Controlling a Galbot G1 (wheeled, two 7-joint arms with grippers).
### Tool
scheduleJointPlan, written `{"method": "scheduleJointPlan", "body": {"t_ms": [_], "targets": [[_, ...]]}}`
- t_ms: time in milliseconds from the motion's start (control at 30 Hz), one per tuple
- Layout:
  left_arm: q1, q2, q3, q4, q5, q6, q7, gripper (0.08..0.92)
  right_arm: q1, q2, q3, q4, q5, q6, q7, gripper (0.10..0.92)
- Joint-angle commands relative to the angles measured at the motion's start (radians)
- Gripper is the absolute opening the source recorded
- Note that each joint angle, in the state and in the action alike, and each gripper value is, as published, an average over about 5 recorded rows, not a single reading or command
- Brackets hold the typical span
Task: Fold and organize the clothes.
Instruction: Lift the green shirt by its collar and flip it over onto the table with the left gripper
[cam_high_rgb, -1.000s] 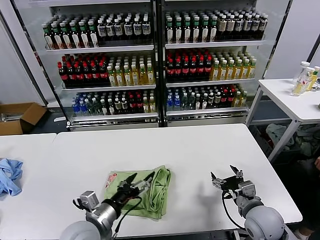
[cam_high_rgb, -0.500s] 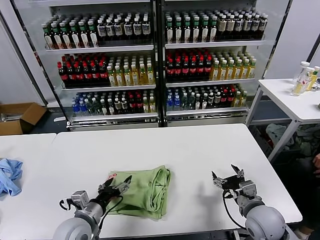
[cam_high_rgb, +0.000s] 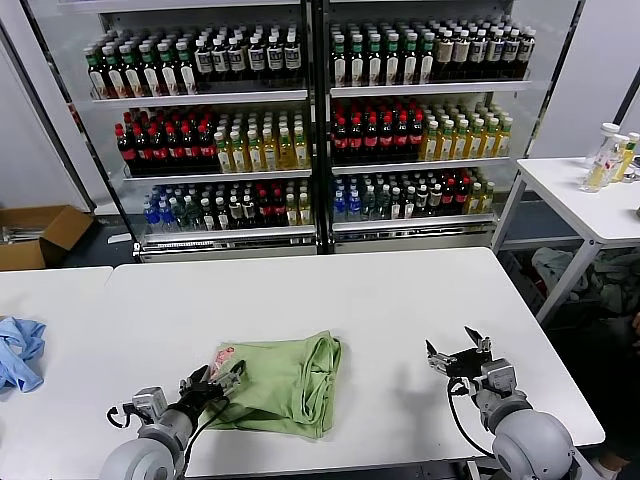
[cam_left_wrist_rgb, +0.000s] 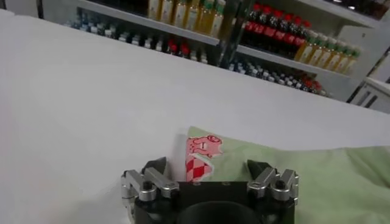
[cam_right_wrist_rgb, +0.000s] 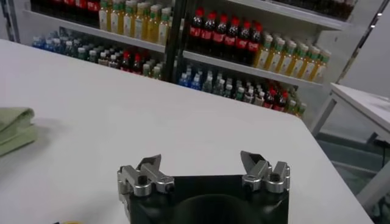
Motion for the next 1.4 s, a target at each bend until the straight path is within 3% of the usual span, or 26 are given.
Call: {"method": "scheduleJointPlan", "body": {"t_ms": [33, 233, 867, 1133, 1267, 1400], "targets": [[0.002, -0.006, -0.010, 0.016, -0.124, 0.046, 0.030, 0.823, -0.003, 0.006, 0.001, 0.002, 0.000, -0.001, 0.001, 0.823], [-0.001, -0.015, -0.024, 0.009, -0.234, 0.046, 0.045, 0.764, -0.005, 0.007, 0.005, 0.003, 0.000, -0.002, 0.002, 0.823], [-0.005, -0.067, -0.118, 0.031, -0.451, 0.043, 0.048, 0.222, -0.010, 0.012, 0.007, 0.002, -0.002, -0.002, 0.006, 0.823], [-0.001, -0.078, -0.225, 0.007, -0.501, 0.058, 0.047, 0.164, -0.008, 0.007, 0.013, 0.006, 0.000, -0.001, 0.007, 0.823], [0.000, -0.022, -0.361, 0.001, -0.502, 0.070, 0.047, 0.154, -0.002, 0.004, 0.014, 0.003, 0.002, 0.002, 0.006, 0.823], [0.001, 0.117, -0.514, 0.001, -0.425, 0.073, 0.070, 0.143, 0.013, 0.009, 0.005, -0.005, 0.005, 0.004, 0.004, 0.823]]}}
